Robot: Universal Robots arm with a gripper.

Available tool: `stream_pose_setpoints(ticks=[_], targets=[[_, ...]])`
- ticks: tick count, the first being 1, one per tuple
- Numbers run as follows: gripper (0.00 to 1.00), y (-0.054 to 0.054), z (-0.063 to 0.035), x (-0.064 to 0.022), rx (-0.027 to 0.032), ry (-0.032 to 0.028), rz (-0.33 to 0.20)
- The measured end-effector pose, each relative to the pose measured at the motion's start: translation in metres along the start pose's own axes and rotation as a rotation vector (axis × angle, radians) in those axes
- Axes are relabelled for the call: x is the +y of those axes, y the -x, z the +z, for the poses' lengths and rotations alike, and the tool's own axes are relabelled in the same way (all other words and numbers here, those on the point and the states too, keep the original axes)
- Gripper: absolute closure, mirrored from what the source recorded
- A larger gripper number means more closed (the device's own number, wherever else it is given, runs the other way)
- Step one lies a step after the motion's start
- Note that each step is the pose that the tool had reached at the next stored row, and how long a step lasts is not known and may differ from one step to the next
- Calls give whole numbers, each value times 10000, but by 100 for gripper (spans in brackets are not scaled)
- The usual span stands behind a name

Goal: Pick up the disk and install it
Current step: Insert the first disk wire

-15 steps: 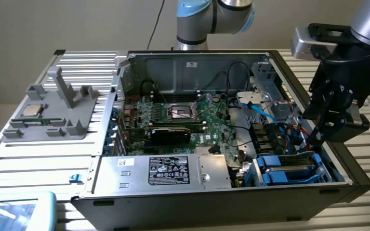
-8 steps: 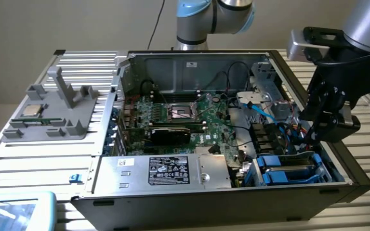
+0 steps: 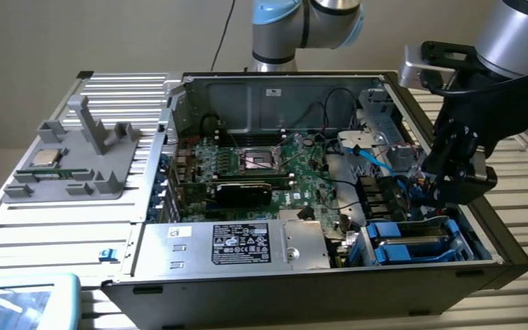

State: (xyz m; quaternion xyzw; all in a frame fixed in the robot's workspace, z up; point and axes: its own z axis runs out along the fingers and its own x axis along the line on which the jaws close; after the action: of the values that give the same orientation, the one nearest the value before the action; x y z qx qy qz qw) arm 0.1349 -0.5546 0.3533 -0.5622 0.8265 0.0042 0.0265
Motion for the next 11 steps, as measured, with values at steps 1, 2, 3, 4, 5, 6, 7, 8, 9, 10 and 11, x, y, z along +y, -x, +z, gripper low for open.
stream_pose_setpoints(ticks=[1, 2, 3, 4, 5, 6, 7, 8, 9, 10, 11], targets=[[40, -2, 7, 2, -17, 2, 68], [40, -2, 15, 4, -31, 4, 153], [40, -2, 24, 5, -44, 5, 251], [40, -4, 35, 8, -56, 6, 351], [40, -7, 44, 14, -65, 8, 417], [40, -9, 50, 21, -72, 8, 466], [40, -11, 53, 31, -74, 7, 497], [40, -13, 55, 37, -78, 8, 527], [40, -14, 55, 39, -80, 6, 570], [40, -14, 56, 39, -81, 5, 628], [40, -14, 58, 39, -81, 2, 697]])
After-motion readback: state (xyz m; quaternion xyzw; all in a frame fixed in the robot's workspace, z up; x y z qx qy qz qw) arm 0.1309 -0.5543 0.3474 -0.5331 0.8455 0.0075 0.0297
